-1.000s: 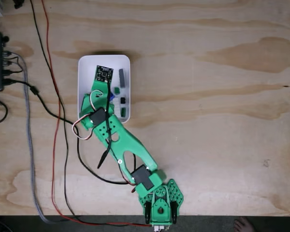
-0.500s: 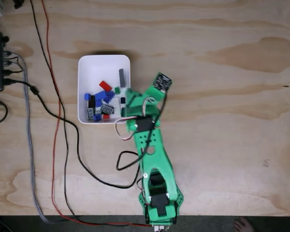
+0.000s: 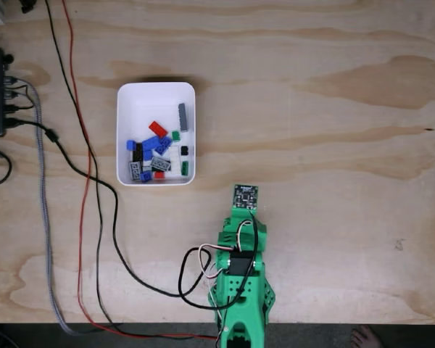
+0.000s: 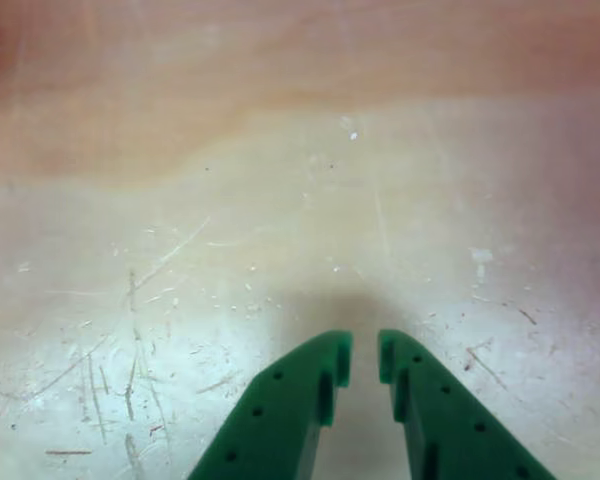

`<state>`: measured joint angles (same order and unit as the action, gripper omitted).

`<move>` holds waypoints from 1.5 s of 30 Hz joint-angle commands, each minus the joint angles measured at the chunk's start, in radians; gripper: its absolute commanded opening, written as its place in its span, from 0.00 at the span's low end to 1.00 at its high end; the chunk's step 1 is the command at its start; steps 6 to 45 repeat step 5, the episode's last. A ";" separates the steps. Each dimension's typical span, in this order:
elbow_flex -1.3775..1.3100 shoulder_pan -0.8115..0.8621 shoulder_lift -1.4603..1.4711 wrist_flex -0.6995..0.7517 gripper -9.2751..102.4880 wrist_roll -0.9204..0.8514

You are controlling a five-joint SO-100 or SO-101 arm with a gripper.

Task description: Put all lego bricks in the bin.

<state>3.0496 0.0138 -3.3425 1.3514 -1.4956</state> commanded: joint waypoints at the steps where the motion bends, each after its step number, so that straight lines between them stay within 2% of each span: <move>1: 0.057 -0.028 -0.032 0.002 0.16 0.057; 45: 0.097 -0.031 -0.032 -0.025 0.16 0.071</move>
